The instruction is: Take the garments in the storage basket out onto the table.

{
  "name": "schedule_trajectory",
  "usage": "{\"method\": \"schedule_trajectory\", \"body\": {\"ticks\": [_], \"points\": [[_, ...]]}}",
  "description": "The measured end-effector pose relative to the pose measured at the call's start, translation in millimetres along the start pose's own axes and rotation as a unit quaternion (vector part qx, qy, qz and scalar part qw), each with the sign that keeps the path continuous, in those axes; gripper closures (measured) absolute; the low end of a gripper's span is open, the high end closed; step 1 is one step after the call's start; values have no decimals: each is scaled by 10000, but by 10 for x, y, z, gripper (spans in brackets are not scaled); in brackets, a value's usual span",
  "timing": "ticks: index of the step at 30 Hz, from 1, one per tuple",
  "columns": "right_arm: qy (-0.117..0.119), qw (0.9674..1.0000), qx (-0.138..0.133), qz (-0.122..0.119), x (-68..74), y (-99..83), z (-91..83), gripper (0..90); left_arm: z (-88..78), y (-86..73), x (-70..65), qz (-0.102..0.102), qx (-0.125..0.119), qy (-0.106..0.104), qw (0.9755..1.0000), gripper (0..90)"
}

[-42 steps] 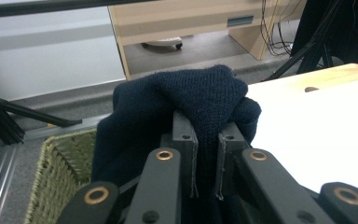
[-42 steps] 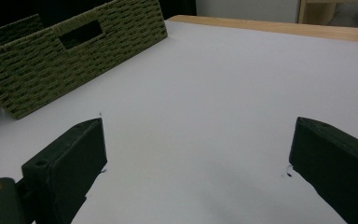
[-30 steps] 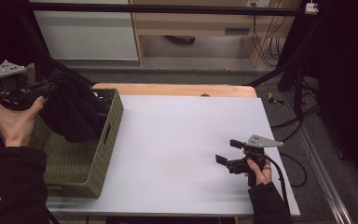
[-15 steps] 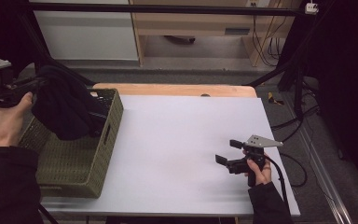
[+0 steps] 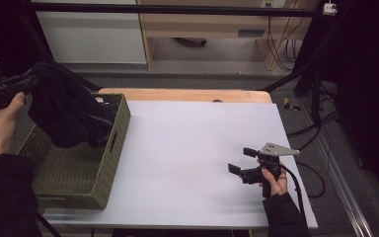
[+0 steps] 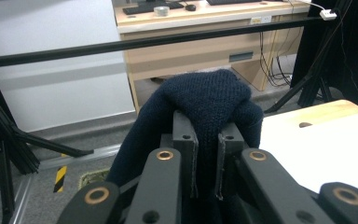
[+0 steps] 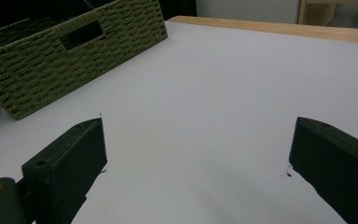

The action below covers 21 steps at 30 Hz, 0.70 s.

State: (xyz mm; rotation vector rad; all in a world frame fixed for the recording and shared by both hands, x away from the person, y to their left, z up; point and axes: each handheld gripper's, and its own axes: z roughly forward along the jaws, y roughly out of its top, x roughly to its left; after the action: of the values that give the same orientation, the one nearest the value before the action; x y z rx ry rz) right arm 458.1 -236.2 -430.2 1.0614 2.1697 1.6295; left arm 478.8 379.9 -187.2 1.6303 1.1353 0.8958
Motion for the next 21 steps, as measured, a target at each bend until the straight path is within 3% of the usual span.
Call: {"method": "schedule_trajectory", "body": {"ticks": [16,21], "points": [[0,10000,1,0,-1,0,-1,39,-121,161,-60,56,-153,-83,9998,820],[-1,10000,-5,2,-2,1,-2,39,-173,237,-107,39,-298,-174,9994,820]]}}
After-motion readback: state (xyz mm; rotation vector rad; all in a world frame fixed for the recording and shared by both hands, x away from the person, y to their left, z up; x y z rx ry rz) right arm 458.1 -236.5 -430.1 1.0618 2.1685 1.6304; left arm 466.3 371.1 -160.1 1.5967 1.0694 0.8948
